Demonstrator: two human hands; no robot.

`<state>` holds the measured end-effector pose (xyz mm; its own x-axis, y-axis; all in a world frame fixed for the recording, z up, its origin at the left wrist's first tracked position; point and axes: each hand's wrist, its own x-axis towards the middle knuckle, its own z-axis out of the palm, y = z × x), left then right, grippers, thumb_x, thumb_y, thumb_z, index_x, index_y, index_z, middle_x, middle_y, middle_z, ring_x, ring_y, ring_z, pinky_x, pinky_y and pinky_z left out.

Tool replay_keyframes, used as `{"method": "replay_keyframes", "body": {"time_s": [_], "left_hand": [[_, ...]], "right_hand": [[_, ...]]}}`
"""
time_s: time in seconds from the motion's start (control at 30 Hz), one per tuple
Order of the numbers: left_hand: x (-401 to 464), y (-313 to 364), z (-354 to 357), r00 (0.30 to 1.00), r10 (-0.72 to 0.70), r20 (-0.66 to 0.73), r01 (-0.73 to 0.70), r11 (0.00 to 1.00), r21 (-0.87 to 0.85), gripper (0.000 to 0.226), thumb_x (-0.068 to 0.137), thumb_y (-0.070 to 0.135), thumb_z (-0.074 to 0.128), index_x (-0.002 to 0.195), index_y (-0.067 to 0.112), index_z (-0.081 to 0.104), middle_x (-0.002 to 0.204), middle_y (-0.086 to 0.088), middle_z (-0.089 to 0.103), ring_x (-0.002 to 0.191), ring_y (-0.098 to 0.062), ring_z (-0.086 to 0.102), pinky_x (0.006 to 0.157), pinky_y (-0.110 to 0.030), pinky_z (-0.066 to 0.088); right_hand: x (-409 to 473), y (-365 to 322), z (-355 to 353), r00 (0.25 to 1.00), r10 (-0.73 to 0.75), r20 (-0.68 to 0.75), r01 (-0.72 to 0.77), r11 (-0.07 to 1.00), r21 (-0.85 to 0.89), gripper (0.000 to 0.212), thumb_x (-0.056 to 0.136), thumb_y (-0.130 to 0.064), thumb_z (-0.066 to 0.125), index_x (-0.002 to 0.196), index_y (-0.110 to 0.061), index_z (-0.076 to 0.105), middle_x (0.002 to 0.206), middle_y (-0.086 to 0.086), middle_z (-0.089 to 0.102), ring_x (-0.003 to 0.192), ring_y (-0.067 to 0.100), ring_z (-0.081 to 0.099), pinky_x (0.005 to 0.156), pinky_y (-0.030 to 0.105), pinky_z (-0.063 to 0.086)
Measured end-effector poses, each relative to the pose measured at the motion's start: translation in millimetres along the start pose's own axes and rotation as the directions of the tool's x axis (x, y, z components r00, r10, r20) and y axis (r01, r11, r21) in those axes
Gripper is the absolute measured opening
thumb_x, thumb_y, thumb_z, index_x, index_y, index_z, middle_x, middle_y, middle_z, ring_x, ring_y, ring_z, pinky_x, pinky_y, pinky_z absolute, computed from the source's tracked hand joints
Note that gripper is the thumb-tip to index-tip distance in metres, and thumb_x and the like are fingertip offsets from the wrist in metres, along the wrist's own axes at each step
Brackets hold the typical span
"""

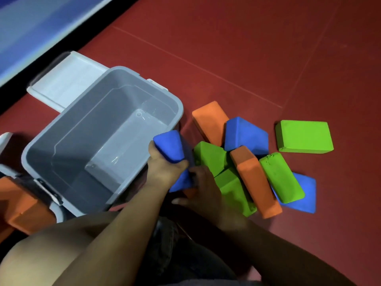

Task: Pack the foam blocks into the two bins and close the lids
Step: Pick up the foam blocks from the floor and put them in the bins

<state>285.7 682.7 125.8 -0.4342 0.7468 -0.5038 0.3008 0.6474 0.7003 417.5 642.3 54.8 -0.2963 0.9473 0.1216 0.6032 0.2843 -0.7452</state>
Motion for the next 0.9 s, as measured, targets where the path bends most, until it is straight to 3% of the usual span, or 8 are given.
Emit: {"method": "replay_keyframes", "body": {"time_s": [0.07, 0.13, 0.23, 0.3, 0.43, 0.53, 0.63, 0.9], "left_hand": [[-3.8, -8.0, -5.4, 0.999, 0.030, -0.012, -0.029, 0.999, 0.031, 0.108, 0.070, 0.021, 0.080, 0.151, 0.022, 0.009, 0.144, -0.011, 0.039, 0.129, -0.027, 0.044, 0.099, -0.029, 0.036], [-6.7, -10.2, -10.0, 0.999, 0.021, -0.030, -0.021, 1.000, 0.008, 0.107, 0.072, 0.021, 0.079, 0.152, 0.022, 0.008, 0.145, -0.009, 0.038, 0.129, -0.026, 0.044, 0.095, -0.025, 0.034], [-9.9, -8.2, -12.2, 0.998, 0.056, -0.033, -0.056, 0.998, -0.013, 0.107, 0.073, 0.024, 0.079, 0.152, 0.022, 0.007, 0.146, -0.007, 0.038, 0.130, -0.025, 0.044, 0.099, -0.027, 0.035], [-13.0, -5.5, -11.9, 0.997, 0.078, -0.028, -0.079, 0.997, -0.024, 0.108, 0.072, 0.025, 0.080, 0.152, 0.023, 0.007, 0.146, -0.007, 0.039, 0.130, -0.024, 0.044, 0.102, -0.029, 0.036], [-20.3, -0.4, -9.2, 0.996, 0.085, -0.003, -0.085, 0.995, -0.046, 0.107, 0.073, 0.024, 0.080, 0.151, 0.025, 0.007, 0.144, -0.005, 0.042, 0.129, -0.024, 0.045, 0.101, -0.028, 0.036], [-24.0, 3.7, -10.3, 0.993, 0.120, -0.004, -0.120, 0.991, -0.065, 0.105, 0.073, 0.024, 0.079, 0.151, 0.028, 0.008, 0.141, -0.002, 0.045, 0.126, -0.022, 0.047, 0.097, -0.027, 0.038], [-29.3, 8.1, -14.1, 0.991, 0.131, -0.030, -0.134, 0.987, -0.092, 0.105, 0.074, 0.025, 0.078, 0.151, 0.030, 0.007, 0.139, 0.002, 0.046, 0.124, -0.020, 0.049, 0.089, -0.023, 0.036], [-37.1, 37.5, -34.5, 0.975, 0.190, -0.115, -0.210, 0.955, -0.208, 0.105, 0.075, 0.020, 0.079, 0.152, 0.026, 0.008, 0.145, 0.000, 0.041, 0.127, -0.017, 0.046, 0.096, -0.022, 0.035]], "right_hand": [[-2.4, 18.9, -20.9, 0.994, -0.038, 0.105, 0.055, 0.984, -0.168, 0.084, 0.062, -0.074, 0.060, 0.124, -0.018, 0.051, 0.118, 0.011, 0.054, 0.106, 0.024, 0.052, 0.089, 0.039, 0.045], [3.3, 40.3, -43.1, 0.992, 0.116, -0.058, -0.130, 0.902, -0.411, 0.083, 0.062, -0.065, 0.065, 0.129, -0.017, 0.053, 0.131, 0.017, 0.049, 0.118, 0.033, 0.048, 0.097, 0.046, 0.038], [20.3, 67.7, -77.0, 0.785, 0.602, -0.145, -0.585, 0.644, -0.492, 0.104, 0.061, -0.057, 0.077, 0.145, -0.018, 0.030, 0.149, 0.020, 0.026, 0.137, 0.035, 0.029, 0.109, 0.053, 0.020], [23.3, 86.1, -86.2, 0.681, 0.733, -0.017, -0.588, 0.532, -0.608, 0.113, 0.062, -0.062, 0.074, 0.149, -0.025, 0.013, 0.150, 0.013, 0.024, 0.138, 0.030, 0.027, 0.110, 0.053, 0.019], [14.8, 104.4, -71.9, 0.726, 0.687, 0.028, -0.462, 0.517, -0.721, 0.095, 0.075, -0.054, 0.068, 0.148, -0.024, 0.014, 0.149, 0.014, 0.022, 0.135, 0.031, 0.025, 0.107, 0.053, 0.024], [20.1, 100.7, -67.8, 0.734, 0.669, -0.121, -0.597, 0.549, -0.586, 0.062, 0.083, -0.037, 0.063, 0.135, -0.020, 0.035, 0.134, 0.015, 0.037, 0.122, 0.035, 0.038, 0.100, 0.049, 0.034], [28.2, 86.1, -76.0, 0.687, 0.695, -0.212, -0.706, 0.568, -0.424, 0.075, 0.067, -0.035, 0.076, 0.130, -0.018, 0.040, 0.126, 0.017, 0.039, 0.115, 0.038, 0.041, 0.092, 0.049, 0.039], [75.8, 9.3, -104.8, 0.845, 0.418, -0.333, -0.502, 0.834, -0.227, 0.073, 0.064, -0.032, 0.075, 0.129, -0.019, 0.046, 0.125, 0.014, 0.045, 0.115, 0.037, 0.044, 0.093, 0.046, 0.041]]}}
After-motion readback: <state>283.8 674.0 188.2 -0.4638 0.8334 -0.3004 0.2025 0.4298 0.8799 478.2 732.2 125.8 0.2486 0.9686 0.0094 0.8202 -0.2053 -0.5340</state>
